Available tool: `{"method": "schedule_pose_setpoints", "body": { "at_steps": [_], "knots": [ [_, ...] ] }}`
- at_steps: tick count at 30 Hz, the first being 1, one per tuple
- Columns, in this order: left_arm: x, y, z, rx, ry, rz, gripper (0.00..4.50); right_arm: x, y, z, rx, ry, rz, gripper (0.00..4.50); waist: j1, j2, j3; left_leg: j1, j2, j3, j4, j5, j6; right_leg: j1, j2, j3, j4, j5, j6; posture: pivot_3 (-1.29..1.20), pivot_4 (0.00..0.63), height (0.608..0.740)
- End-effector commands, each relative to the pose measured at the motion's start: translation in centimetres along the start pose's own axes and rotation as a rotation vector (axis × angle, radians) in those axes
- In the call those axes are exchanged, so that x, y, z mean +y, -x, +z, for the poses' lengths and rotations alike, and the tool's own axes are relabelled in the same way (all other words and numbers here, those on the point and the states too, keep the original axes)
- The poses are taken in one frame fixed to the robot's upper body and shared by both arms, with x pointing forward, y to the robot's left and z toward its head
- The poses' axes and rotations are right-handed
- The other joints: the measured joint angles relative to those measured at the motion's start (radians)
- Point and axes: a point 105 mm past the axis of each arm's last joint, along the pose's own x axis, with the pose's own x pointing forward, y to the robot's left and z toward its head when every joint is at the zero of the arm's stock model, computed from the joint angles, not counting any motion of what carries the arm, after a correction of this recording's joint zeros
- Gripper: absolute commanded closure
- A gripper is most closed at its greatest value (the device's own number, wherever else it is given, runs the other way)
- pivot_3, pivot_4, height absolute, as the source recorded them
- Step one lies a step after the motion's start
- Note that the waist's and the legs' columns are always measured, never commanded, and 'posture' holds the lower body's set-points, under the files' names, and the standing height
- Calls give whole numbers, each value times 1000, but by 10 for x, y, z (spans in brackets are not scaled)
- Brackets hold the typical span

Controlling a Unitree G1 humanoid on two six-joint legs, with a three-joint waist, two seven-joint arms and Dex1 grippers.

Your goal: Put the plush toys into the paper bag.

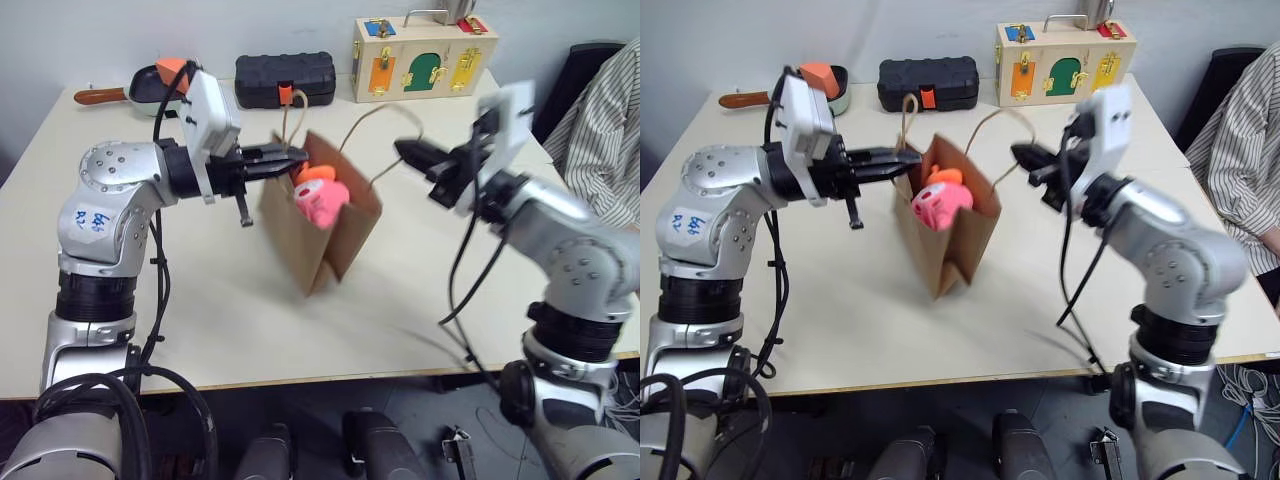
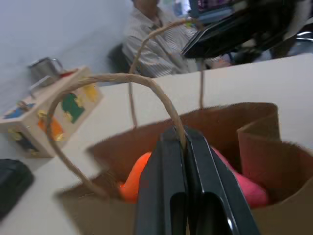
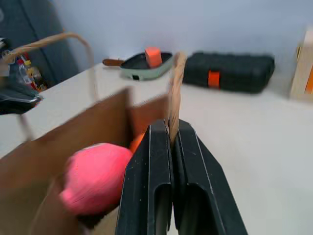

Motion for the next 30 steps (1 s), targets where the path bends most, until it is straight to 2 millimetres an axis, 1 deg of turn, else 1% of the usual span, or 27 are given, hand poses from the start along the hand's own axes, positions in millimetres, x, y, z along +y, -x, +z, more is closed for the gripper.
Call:
{"method": "schedule_pose_setpoints", "body": {
  "at_steps": [1,3,5,8,11,13,17,22,24,25,26,30],
  "knots": [
    [5,-2,9,-43,-49,37,4500,21,4,20,-58,139,76,4473,-1,0,0,0,0,0,0,0,0,0,0,0,0,0,0,0,150,740],
    [4,-4,4,-38,-50,37,4500,26,6,15,-28,185,90,4473,0,0,0,0,0,1,0,0,0,0,0,0,0,0,0,0,150,740],
    [5,-5,-3,-34,-36,56,4500,30,10,-5,39,217,105,4473,1,0,0,0,0,0,1,0,0,0,0,0,0,0,0,0,150,740],
    [0,-6,-13,-23,-11,50,4500,28,13,-31,97,231,76,4473,2,-1,0,-1,0,0,1,0,0,0,0,0,-1,0,0,0,150,740],
    [-2,-3,-21,-8,14,57,4500,28,12,-47,123,240,71,4473,0,-1,0,-2,0,1,2,0,1,0,0,0,0,0,0,0,150,740],
    [-3,1,-26,6,32,62,4500,28,11,-53,132,247,70,4473,1,-1,0,-2,0,0,3,0,1,0,0,0,0,0,0,0,150,740],
    [-5,10,-33,33,42,81,4500,38,11,-53,98,242,126,4473,0,-1,0,-2,0,0,3,0,1,0,0,0,0,0,0,0,150,740],
    [-8,19,-26,20,69,92,4500,49,9,-43,26,248,199,4473,2,-1,0,-2,0,0,3,0,1,0,0,0,0,0,0,0,150,740],
    [-11,21,-22,10,93,89,4083,50,9,-38,4,230,224,4500,2,-1,0,-2,0,0,3,0,1,0,0,0,-1,0,0,0,150,740],
    [-12,22,-21,6,103,88,3883,50,10,-37,0,225,231,4070,1,-1,0,-2,0,0,3,0,1,0,0,0,-1,0,0,0,150,740],
    [-13,24,-19,5,110,83,3594,51,10,-36,-2,223,240,3851,1,-1,0,-2,0,0,3,0,1,0,0,0,-1,0,0,0,150,740],
    [-22,34,-10,6,125,84,2326,49,14,-33,5,216,285,2477,1,-1,0,-2,0,0,3,0,1,0,0,0,-1,0,0,0,150,740]
  ]
}}
